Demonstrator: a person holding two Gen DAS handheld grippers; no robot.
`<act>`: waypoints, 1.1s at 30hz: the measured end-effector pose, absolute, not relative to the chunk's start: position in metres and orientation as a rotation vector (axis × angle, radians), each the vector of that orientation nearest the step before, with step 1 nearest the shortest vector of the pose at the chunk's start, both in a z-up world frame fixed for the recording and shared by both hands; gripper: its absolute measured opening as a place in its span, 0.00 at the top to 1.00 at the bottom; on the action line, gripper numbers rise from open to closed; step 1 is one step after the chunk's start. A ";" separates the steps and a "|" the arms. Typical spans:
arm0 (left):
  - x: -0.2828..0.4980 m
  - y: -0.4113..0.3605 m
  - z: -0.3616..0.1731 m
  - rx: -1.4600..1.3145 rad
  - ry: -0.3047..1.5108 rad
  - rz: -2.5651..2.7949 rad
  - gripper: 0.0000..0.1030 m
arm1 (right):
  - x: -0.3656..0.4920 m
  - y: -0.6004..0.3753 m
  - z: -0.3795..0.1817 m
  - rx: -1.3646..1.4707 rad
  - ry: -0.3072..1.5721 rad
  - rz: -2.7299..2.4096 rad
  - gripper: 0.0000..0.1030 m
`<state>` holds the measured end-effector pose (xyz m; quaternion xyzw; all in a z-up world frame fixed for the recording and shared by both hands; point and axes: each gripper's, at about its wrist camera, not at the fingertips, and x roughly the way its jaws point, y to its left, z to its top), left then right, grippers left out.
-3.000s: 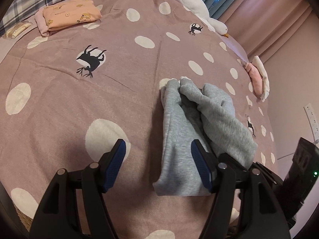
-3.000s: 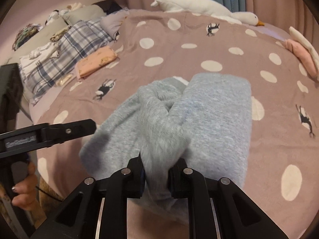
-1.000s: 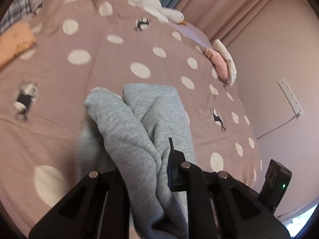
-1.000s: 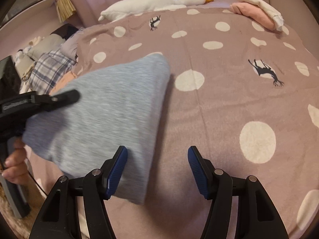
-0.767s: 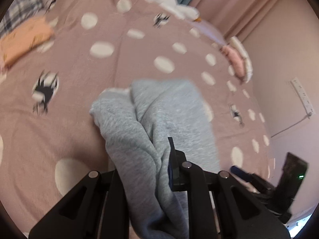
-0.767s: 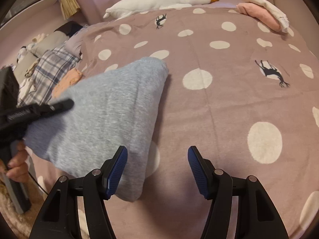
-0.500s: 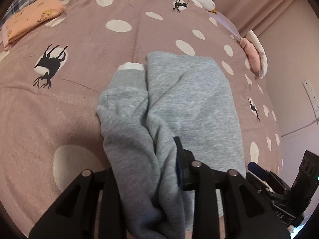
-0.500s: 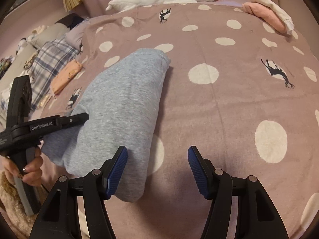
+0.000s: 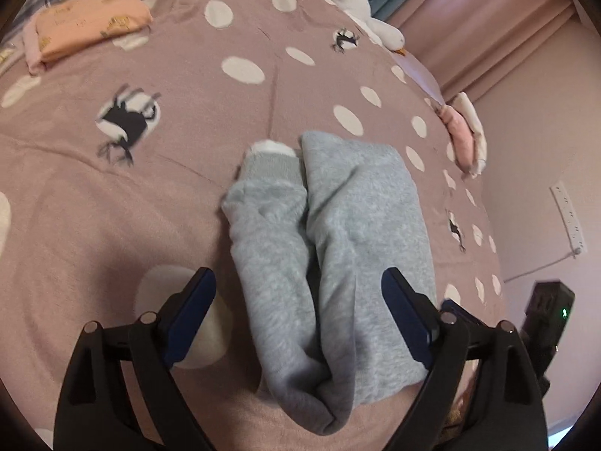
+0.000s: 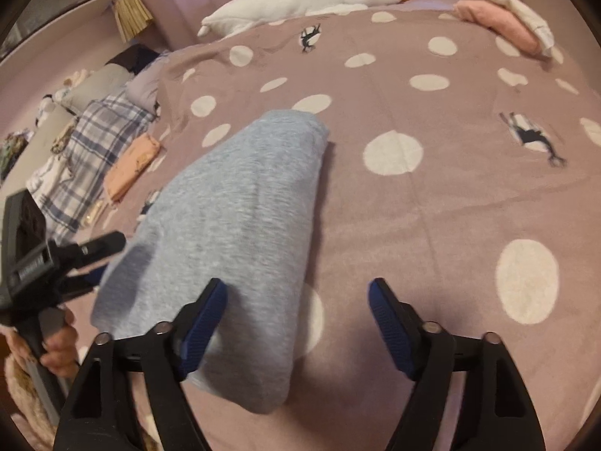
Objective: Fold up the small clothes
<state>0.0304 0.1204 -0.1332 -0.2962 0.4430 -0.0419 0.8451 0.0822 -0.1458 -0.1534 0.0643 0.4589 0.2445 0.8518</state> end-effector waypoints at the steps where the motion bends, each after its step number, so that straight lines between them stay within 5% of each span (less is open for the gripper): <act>1: 0.032 0.120 -0.137 -0.633 0.944 -0.101 0.12 | 0.085 -0.143 -0.155 0.145 0.974 0.530 0.18; 11: 0.042 0.109 -0.164 -0.688 1.021 -0.162 0.15 | 0.108 -0.115 -0.166 0.143 1.026 0.631 0.18; 17: 0.055 0.099 -0.172 -0.731 1.051 -0.228 0.28 | 0.121 -0.104 -0.176 0.170 1.066 0.699 0.18; 20: 0.059 0.094 -0.172 -0.765 1.040 -0.272 0.49 | 0.127 -0.106 -0.183 0.203 1.089 0.715 0.18; 28: 0.059 0.065 -0.141 -0.578 0.980 -0.199 0.64 | 0.118 -0.115 -0.164 0.189 1.037 0.715 0.68; 33: 0.053 0.046 -0.113 -0.499 0.884 -0.201 0.64 | 0.110 -0.132 -0.135 0.188 0.942 0.711 0.70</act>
